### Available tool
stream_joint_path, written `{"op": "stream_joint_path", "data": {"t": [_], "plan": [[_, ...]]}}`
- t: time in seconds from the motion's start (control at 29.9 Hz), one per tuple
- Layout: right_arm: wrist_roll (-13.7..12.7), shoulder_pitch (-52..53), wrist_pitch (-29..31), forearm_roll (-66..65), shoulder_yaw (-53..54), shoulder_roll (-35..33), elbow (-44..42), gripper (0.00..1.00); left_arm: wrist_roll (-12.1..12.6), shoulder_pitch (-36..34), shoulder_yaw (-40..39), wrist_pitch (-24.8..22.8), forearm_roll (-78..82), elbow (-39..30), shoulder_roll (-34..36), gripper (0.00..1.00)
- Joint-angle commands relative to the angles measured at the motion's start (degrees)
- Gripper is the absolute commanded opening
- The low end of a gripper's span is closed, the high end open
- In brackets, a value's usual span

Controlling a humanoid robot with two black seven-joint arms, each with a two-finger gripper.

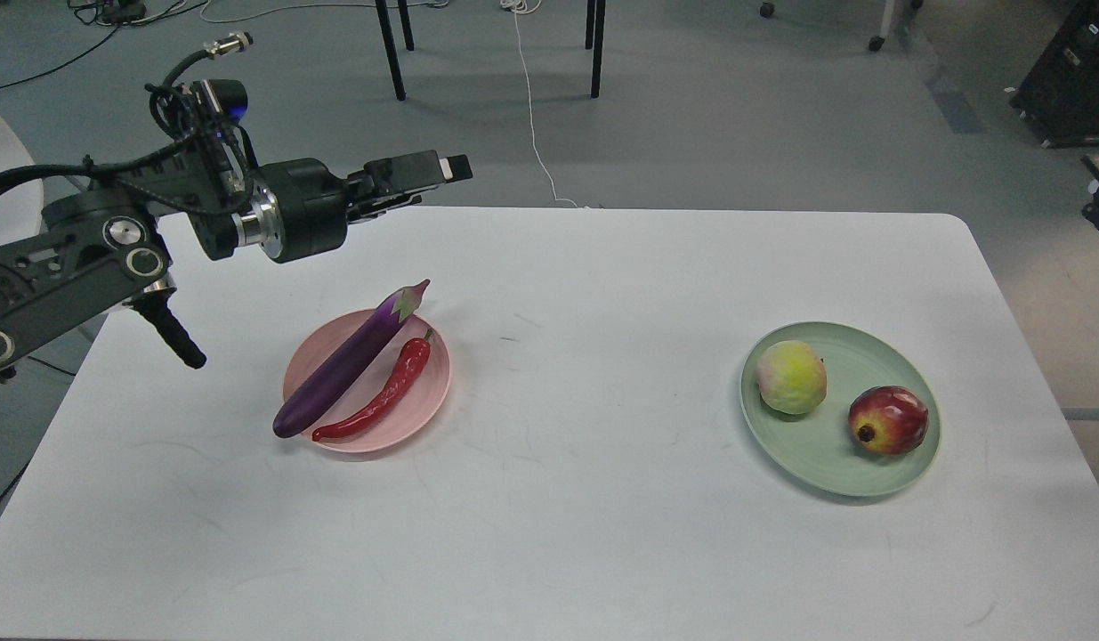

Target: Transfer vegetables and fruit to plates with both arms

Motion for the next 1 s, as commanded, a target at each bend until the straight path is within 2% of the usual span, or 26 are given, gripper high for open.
{"op": "stream_joint_path", "data": {"t": [0.0,0.13,0.27,0.33,0.44,0.54,0.67,0.97], "plan": [[-0.22,-0.06,0.00,0.02,6.64,4.16,-2.51,0.99,-0.09,0.93,-5.56,-0.27,-14.11,7.84,-5.91,0.98],[-0.83,0.90,0.00,0.02,8.84,10.58,-6.64,0.99,-1.05,1.02,-9.17,-1.06,-21.51,16.27,-10.31,0.98],[-3.38,2.22,0.00,0.19,11.56,16.12,-10.51,0.99,-8.50,1.11,-13.92,-1.58,-29.15,25.41,-14.79,0.98],[-5.31,2.31,0.00,0.37,13.93,19.02,-11.39,0.99,-10.36,1.19,-14.71,-3.34,-33.02,29.11,-16.20,0.98],[-8.82,2.14,0.00,0.72,18.50,22.62,-13.50,0.99,-10.63,1.19,-14.72,-6.33,-40.13,32.72,-17.44,0.98],[-11.82,1.79,0.00,0.72,21.41,25.70,-15.70,0.99,-10.28,1.28,-14.63,-7.04,-45.42,35.00,-18.05,0.98],[-11.91,0.47,0.00,0.81,22.03,28.52,-16.23,0.99,-10.28,3.03,-14.63,-7.39,-46.22,37.47,-18.84,0.98],[-12.09,-1.20,0.00,0.64,21.33,29.58,-16.05,0.99,-10.55,5.15,-14.98,-7.39,-48.32,37.47,-19.28,0.98]]}}
